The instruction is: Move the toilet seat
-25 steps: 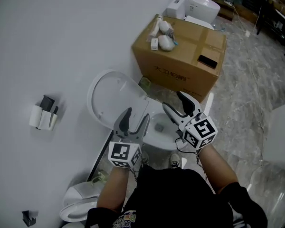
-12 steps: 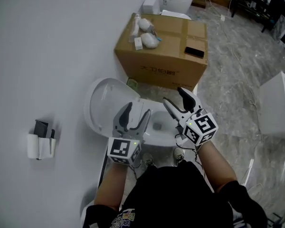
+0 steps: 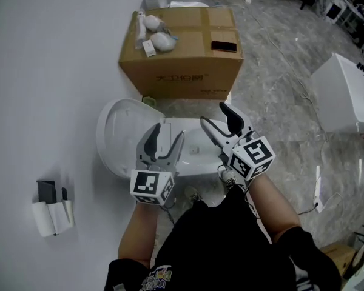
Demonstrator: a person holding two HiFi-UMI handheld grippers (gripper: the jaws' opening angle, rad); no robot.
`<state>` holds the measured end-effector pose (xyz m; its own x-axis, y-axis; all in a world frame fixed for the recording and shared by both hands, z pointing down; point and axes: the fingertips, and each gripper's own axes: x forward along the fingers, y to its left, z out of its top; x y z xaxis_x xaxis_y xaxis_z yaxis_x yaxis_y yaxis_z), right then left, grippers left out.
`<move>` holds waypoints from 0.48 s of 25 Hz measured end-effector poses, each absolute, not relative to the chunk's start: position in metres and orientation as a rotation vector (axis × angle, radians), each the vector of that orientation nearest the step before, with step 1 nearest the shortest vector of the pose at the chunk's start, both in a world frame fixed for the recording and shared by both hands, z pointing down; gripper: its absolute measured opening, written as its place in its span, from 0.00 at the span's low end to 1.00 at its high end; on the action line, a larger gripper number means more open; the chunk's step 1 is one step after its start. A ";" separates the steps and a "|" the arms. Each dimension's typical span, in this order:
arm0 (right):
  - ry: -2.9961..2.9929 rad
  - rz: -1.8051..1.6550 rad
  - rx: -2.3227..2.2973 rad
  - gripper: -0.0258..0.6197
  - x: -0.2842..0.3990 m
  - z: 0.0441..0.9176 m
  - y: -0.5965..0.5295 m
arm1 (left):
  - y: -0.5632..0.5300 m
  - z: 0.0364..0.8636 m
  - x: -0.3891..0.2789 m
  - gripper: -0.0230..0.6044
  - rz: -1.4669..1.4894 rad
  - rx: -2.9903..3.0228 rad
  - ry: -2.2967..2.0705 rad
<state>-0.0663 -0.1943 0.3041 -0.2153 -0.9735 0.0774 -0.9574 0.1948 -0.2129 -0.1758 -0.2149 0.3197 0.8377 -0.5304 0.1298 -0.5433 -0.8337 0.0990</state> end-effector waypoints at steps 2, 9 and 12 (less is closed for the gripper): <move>2.339 -0.349 -1.958 0.51 -0.064 0.312 -0.188 | -0.212 0.326 -0.172 0.44 0.156 2.891 -0.795; 2.257 -0.441 -2.063 0.51 -0.041 0.348 -0.156 | -0.193 0.352 -0.143 0.44 0.201 2.891 -0.650; 2.236 -0.486 -2.089 0.51 -0.027 0.366 -0.142 | -0.178 0.366 -0.124 0.44 0.225 2.915 -0.572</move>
